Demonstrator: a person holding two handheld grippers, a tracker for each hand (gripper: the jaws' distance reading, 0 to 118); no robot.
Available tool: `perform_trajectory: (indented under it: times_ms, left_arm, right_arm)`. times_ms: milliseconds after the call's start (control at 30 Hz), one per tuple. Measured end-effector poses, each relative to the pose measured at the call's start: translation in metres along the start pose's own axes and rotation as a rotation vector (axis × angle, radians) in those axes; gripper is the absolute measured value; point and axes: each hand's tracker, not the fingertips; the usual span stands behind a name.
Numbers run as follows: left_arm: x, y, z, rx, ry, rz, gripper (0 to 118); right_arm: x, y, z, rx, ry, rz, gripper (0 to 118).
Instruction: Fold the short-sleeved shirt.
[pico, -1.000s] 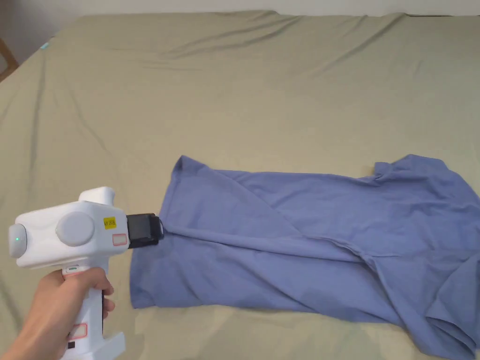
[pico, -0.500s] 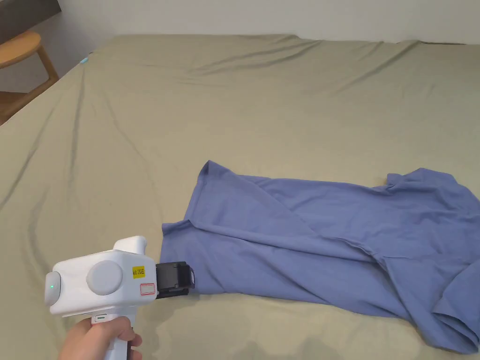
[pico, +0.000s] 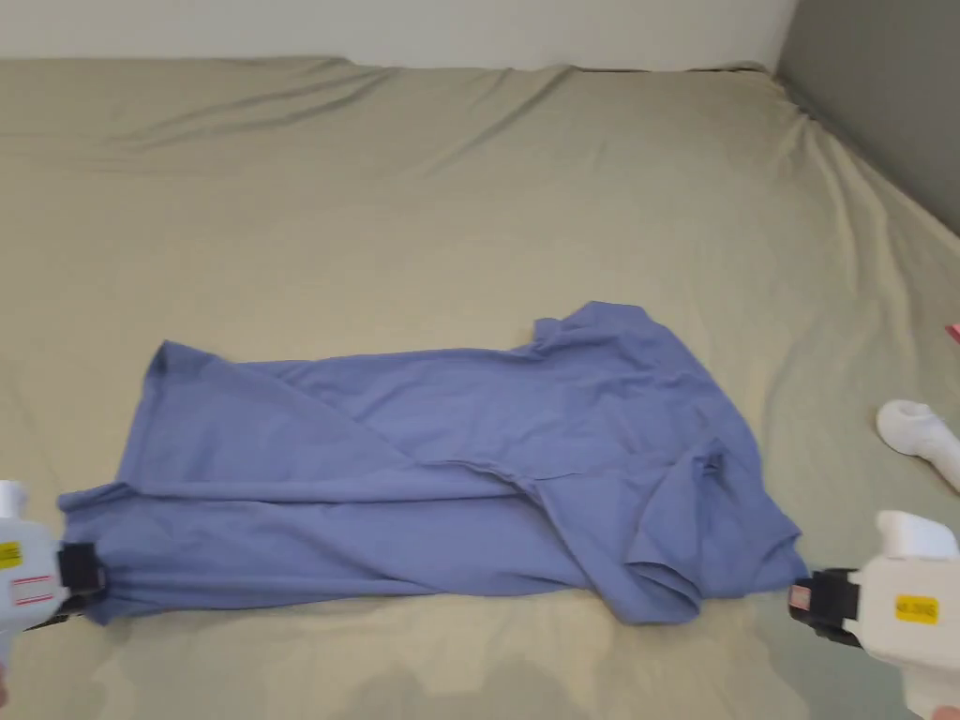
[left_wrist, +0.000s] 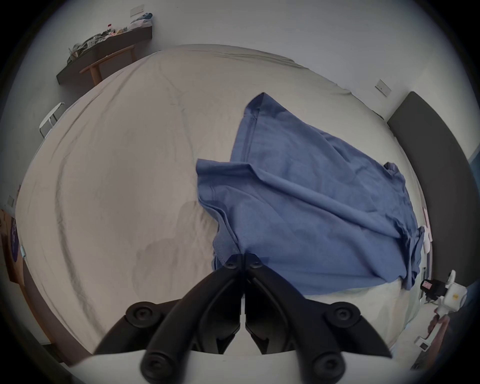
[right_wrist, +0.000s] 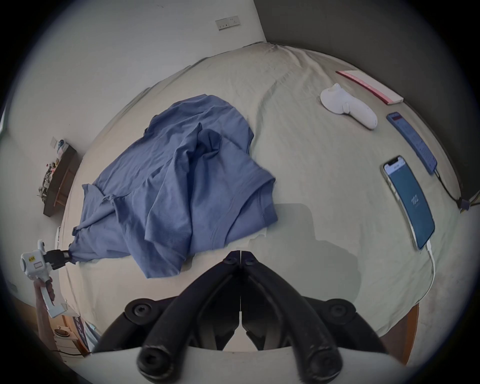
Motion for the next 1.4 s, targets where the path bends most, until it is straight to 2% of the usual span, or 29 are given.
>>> perform_trajectory:
  times_ms: [100, 133, 167, 233, 300, 367, 433, 533, 567, 600, 633, 1000, 1167, 1400]
  left_arm:
    - [0.006, 0.000, 0.002, 0.005, 0.006, -0.025, 0]
    - [0.008, 0.000, 0.001, 0.005, 0.011, -0.028, 0]
    - [0.009, -0.001, 0.000, -0.001, 0.015, -0.027, 0]
    - [0.011, -0.003, -0.003, -0.003, 0.023, -0.035, 0]
    - [0.012, -0.006, -0.006, -0.010, 0.027, -0.037, 0]
    - [0.011, -0.006, -0.006, -0.035, 0.007, -0.010, 0]
    - [0.011, -0.007, -0.004, -0.041, 0.004, 0.001, 0]
    - [0.019, -0.012, 0.002, -0.040, 0.005, -0.002, 0]
    - [0.020, -0.013, 0.003, -0.041, 0.004, -0.007, 0]
    - [0.020, -0.013, 0.005, -0.042, 0.003, -0.009, 0]
    - [0.014, -0.007, 0.004, -0.046, 0.001, -0.009, 0]
    - [-0.001, -0.012, 0.046, -0.040, -0.037, -0.037, 0]
    - [-0.017, -0.054, 0.072, -0.052, -0.019, -0.047, 0]
    - [-0.047, -0.109, 0.092, -0.087, -0.019, -0.014, 0]
  right_arm:
    - [0.002, 0.012, -0.007, 0.017, -0.019, -0.002, 40]
    - [0.004, 0.017, -0.014, -0.003, -0.004, -0.003, 84]
    - [0.008, 0.019, -0.021, -0.019, 0.020, -0.021, 114]
    - [0.009, 0.026, -0.031, -0.057, 0.011, -0.042, 118]
    - [-0.004, 0.030, -0.039, -0.068, -0.025, -0.021, 118]
    - [-0.011, 0.030, -0.048, -0.097, -0.064, 0.026, 113]
    - [-0.018, 0.031, -0.065, -0.090, -0.054, 0.058, 72]
    - [-0.031, 0.019, -0.066, -0.106, -0.051, 0.106, 17]
    - [-0.030, 0.017, -0.064, -0.094, -0.020, 0.087, 6]
    - [-0.029, 0.017, -0.062, -0.091, 0.016, 0.041, 5]
    - [-0.025, 0.019, -0.057, -0.082, 0.005, -0.003, 5]
    - [-0.002, 0.029, 0.005, -0.082, 0.061, -0.011, 5]
    - [0.001, -0.010, 0.026, -0.111, 0.048, 0.043, 5]
    - [0.032, -0.066, 0.046, -0.147, 0.069, -0.002, 5]
